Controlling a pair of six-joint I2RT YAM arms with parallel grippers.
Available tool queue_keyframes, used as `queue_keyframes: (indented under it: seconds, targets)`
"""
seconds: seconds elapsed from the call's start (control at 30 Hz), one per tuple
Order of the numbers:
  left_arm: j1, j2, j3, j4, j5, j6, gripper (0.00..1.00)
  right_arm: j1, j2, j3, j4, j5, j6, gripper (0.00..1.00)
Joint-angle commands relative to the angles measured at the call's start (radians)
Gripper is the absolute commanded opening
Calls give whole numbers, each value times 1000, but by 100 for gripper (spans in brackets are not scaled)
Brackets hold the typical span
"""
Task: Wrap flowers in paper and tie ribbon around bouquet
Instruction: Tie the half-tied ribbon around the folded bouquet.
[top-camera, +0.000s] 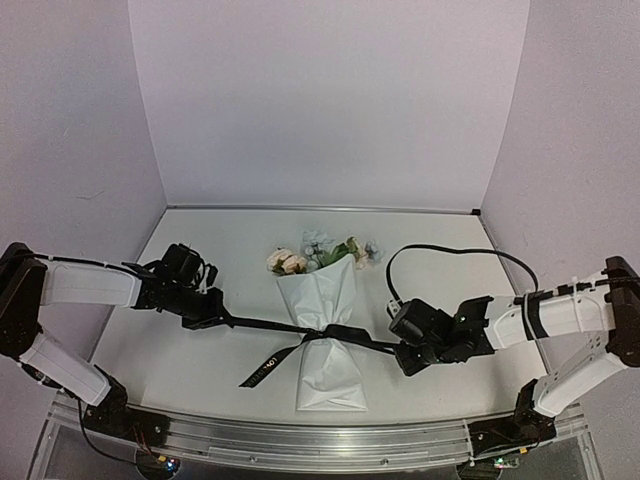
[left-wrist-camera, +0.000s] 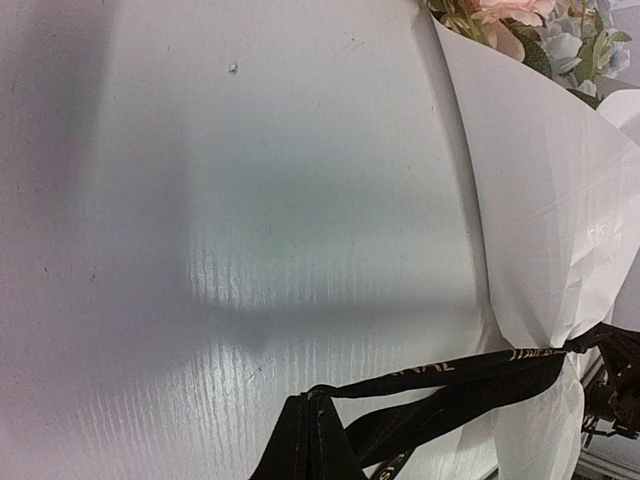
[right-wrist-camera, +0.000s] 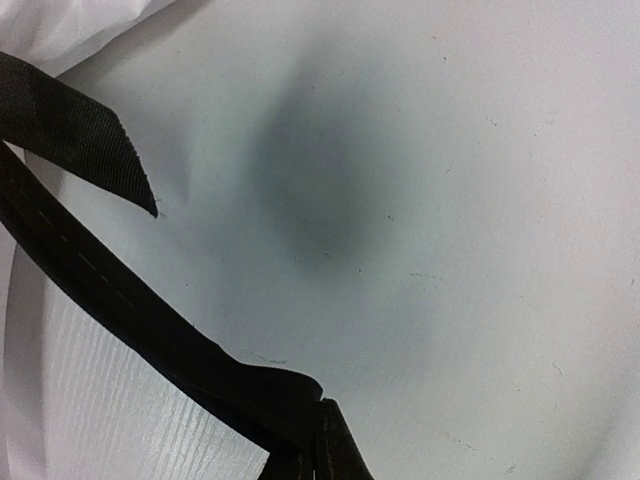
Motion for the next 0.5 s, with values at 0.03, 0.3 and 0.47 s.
queue_keyframes:
  seconds: [0.03, 0.3, 0.47]
  targets:
    - [95, -15, -19, -96, -191, -7, 0, -18, -18, -77, -282, 127, 86, 0]
    - [163, -27, -48, -73, -136, -2, 0, -17, -28, -93, -282, 115, 133, 0]
    - [167, -20, -40, -64, -113, 16, 0, 40, -8, -58, -283, 129, 126, 0]
